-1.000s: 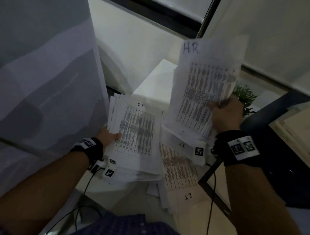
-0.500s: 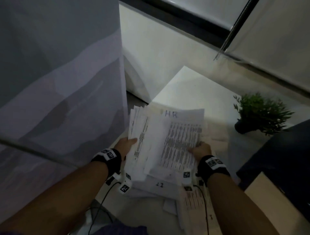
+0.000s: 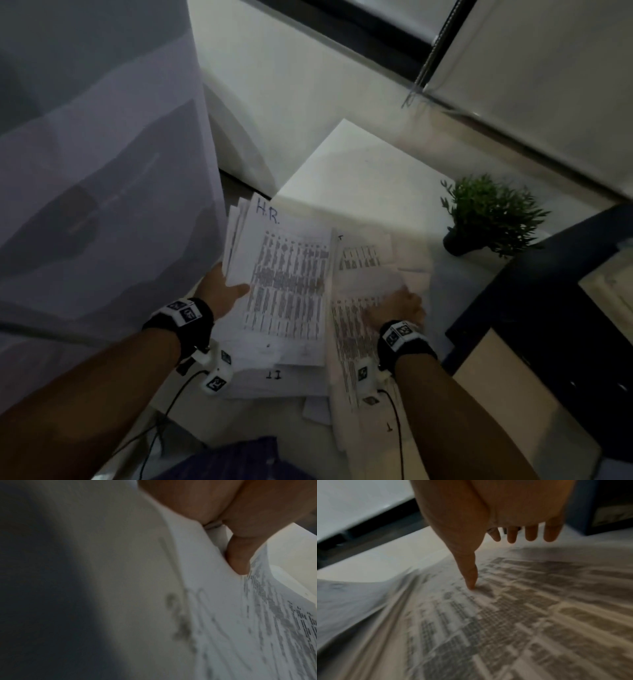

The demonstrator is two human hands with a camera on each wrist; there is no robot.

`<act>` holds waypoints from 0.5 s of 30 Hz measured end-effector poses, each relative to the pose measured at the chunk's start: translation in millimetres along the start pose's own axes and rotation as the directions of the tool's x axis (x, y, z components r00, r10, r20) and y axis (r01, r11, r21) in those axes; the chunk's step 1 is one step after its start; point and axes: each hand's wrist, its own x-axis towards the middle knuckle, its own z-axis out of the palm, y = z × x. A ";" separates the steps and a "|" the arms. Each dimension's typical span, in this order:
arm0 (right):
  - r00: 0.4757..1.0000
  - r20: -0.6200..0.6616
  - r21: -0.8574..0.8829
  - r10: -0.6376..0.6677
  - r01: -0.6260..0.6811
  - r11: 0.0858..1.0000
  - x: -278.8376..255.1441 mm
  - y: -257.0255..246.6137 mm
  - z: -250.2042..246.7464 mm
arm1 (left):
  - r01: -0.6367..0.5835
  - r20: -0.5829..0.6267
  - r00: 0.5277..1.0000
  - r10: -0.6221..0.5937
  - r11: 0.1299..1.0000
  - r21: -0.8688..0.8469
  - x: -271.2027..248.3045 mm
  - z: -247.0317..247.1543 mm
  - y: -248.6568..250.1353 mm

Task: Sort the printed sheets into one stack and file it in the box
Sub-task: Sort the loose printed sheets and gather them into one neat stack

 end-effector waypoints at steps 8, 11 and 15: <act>0.995 0.102 0.183 -0.005 -0.014 0.983 19.9 31.7 -4.1 | -0.004 -0.048 0.999 0.002 0.999 -0.044 8.4 -23.8 -8.0; 0.995 0.065 0.233 -0.074 0.057 0.971 12.6 31.3 -8.2 | 0.021 -0.035 0.999 -0.024 0.996 -0.089 8.2 -28.5 -9.4; 0.997 -0.039 0.296 -0.060 0.069 0.953 0.8 23.7 -19.8 | 0.032 -0.028 0.999 -0.035 0.994 -0.104 4.8 -28.8 -10.0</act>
